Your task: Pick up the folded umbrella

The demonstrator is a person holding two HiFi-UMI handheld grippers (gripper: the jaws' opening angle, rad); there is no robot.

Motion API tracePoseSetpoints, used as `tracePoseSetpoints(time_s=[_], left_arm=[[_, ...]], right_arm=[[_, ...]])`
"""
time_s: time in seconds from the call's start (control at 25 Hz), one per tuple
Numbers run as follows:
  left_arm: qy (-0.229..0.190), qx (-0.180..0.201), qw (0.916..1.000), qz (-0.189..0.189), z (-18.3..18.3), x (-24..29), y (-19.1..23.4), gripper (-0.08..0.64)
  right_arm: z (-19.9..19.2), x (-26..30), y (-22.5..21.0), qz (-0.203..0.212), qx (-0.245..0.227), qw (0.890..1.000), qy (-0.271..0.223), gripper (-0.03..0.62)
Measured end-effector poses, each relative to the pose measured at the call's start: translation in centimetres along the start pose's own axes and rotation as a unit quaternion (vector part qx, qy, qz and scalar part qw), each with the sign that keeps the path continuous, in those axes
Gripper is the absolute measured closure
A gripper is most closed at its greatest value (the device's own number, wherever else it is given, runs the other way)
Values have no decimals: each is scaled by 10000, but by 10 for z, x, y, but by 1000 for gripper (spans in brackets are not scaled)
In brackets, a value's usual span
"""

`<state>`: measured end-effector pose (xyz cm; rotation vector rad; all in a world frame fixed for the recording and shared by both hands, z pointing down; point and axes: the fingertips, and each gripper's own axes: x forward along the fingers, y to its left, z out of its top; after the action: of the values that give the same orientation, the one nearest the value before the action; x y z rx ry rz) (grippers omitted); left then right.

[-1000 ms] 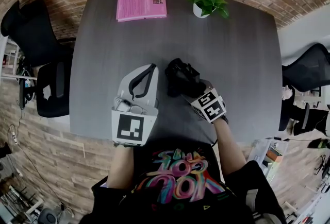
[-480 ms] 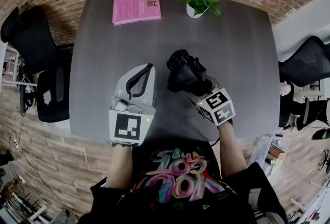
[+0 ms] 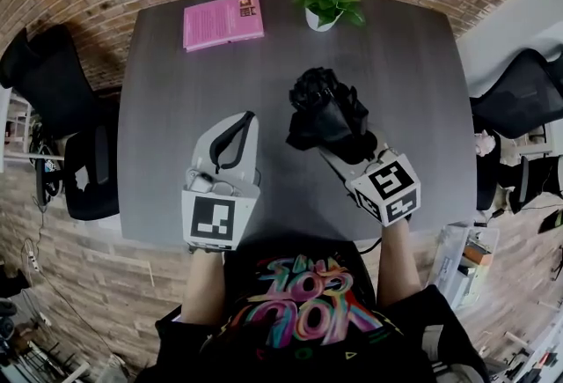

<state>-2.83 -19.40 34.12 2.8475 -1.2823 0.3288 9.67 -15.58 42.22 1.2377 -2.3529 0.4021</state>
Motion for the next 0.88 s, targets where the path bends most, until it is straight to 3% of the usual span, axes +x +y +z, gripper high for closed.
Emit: tracePoseSetpoints(time_s=[0.48,0.88], left_arm=[[-16,14,10000,0,1,1,-2,558],[-31,-85,9999,78,0,-2,8,558]], right_arm=[[30,-58,-29,-537,253,9948,-822,339],[54,-89,-33,-927,97,9803,-1743,339]])
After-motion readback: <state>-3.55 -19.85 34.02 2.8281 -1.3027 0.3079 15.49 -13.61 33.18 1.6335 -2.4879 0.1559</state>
